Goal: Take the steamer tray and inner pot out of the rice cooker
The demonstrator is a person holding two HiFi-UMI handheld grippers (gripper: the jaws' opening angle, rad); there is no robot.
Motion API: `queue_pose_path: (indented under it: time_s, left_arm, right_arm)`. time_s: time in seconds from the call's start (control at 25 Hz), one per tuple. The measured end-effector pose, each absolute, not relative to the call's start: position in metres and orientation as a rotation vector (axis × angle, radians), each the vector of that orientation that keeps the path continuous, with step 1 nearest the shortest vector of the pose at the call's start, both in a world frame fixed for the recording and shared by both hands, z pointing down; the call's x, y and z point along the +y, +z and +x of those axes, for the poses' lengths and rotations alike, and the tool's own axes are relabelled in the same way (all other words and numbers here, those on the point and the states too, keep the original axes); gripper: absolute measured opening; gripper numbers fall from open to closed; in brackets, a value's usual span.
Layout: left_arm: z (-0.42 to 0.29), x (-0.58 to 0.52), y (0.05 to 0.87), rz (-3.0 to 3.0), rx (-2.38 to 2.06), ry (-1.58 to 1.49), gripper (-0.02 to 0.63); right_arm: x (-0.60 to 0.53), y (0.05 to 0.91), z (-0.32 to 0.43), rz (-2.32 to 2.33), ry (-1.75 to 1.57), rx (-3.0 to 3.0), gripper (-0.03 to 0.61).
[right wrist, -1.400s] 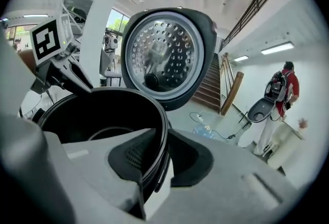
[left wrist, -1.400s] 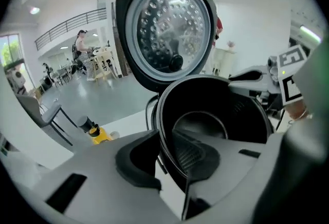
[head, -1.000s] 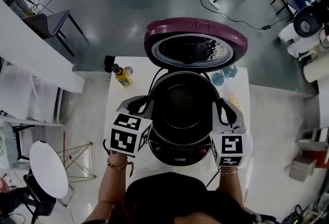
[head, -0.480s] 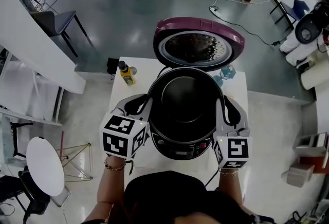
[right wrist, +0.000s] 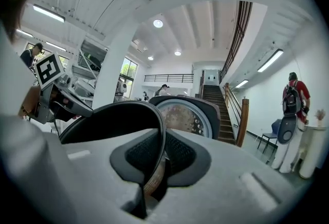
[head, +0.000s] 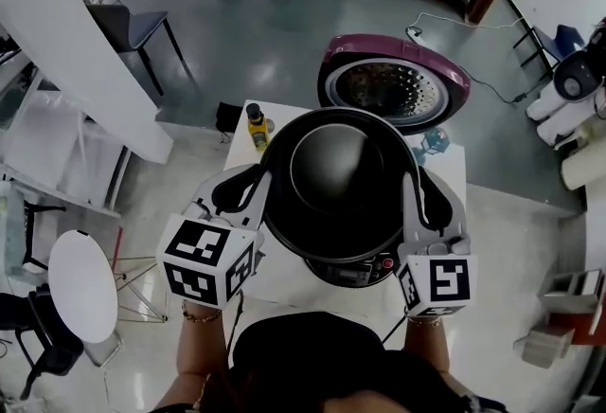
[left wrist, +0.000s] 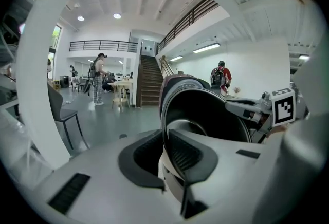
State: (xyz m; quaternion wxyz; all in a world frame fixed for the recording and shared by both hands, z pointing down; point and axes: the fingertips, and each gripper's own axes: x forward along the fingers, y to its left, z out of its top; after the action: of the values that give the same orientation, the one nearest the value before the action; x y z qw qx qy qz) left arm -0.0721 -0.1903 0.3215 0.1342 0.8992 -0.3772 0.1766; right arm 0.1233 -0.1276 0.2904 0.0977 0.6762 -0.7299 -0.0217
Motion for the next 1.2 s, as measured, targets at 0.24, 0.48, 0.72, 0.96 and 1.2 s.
queue_pose_path:
  time_s: [0.24, 0.48, 0.72, 0.96, 1.2]
  left_arm:
    - [-0.124, -0.185, 0.303, 2.576, -1.249, 0.463, 0.037]
    - [-0.187, -0.176, 0.304, 2.473, -1.375, 0.448, 0.037]
    - [-0.243, -0.158, 0.329, 2.333, -1.495, 0.489, 0.035]
    - [-0.29, -0.142, 0.37, 2.199, -1.509, 0.526, 0.035]
    - [-0.327, -0.126, 0.418, 2.081, -1.474, 0.564, 0.035]
  right_arm:
    - [-0.138, 0.271, 0.077, 1.925, -0.099, -2.292, 0.049]
    - [-0.151, 0.274, 0.018, 1.802, -0.078, -2.409, 0.049]
    - [-0.157, 0.308, -0.033, 1.656, 0.032, -2.476, 0.049]
    - [-0.165, 0.356, -0.081, 1.508, 0.176, -2.484, 0.049]
    - [-0.162, 0.401, -0.12, 1.399, 0.269, -2.449, 0.049]
